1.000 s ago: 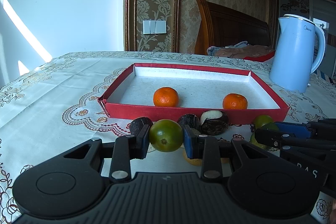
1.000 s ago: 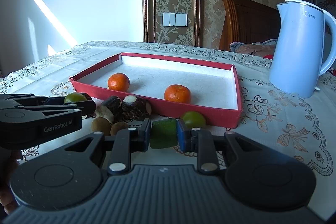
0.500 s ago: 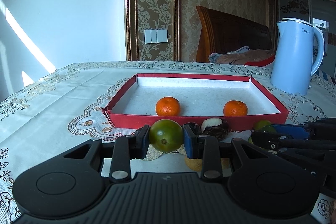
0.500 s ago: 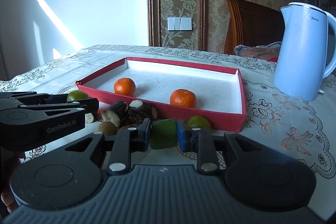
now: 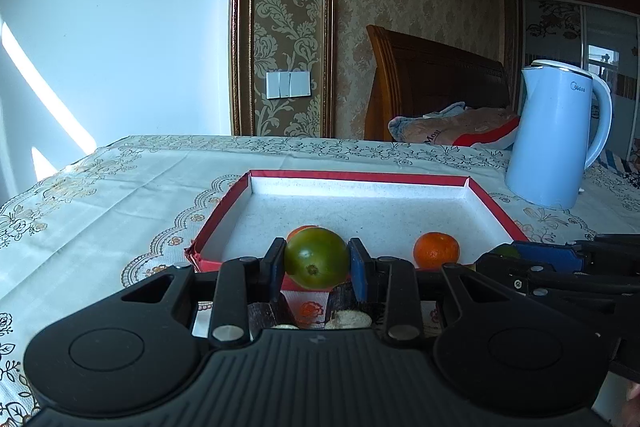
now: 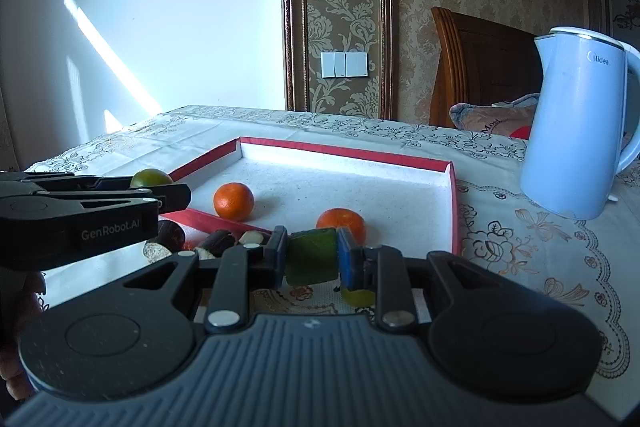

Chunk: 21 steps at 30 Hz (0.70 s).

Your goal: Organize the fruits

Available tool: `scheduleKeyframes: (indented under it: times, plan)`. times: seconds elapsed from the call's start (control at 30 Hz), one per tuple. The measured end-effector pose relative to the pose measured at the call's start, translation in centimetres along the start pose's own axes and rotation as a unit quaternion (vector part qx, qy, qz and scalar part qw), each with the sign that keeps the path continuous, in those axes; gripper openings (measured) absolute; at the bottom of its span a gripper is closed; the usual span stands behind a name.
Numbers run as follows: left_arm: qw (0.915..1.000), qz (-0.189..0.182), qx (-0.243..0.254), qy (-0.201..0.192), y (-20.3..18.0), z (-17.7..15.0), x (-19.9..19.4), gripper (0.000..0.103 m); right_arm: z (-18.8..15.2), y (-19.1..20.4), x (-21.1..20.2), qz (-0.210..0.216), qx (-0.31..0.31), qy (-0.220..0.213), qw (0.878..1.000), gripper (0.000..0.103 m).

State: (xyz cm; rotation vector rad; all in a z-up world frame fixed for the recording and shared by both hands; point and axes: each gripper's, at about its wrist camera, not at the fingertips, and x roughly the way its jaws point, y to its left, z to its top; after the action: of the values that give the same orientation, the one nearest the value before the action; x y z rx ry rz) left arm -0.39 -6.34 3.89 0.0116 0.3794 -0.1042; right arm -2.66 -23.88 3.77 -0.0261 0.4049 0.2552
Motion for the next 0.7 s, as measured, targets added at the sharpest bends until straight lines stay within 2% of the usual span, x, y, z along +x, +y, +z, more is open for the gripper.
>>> scheduleKeyframes:
  times: [0.27, 0.47, 0.5, 0.7]
  plan:
    - [0.9999, -0.011, 0.000, 0.013, 0.0, 2.1, 3.1, 0.032, 1.9, -2.9, 1.4, -0.012, 0.007, 0.000, 1.000, 0.025]
    - [0.9986, -0.025, -0.012, 0.045, -0.6, 3.3, 7.0, 0.032, 2.3, -4.7, 3.9, -0.017, 0.015, 0.022, 0.999, 0.025]
    - [0.9979, -0.034, -0.012, 0.053, -0.8, 3.4, 7.8, 0.032, 2.4, -5.0, 4.2, -0.015, 0.019, 0.026, 0.999, 0.025]
    - [0.9962, -0.035, 0.004, 0.079, -2.5, 2.7, 10.1, 0.032, 2.1, -6.0, 5.9, -0.010, 0.035, 0.045, 0.998, 0.025]
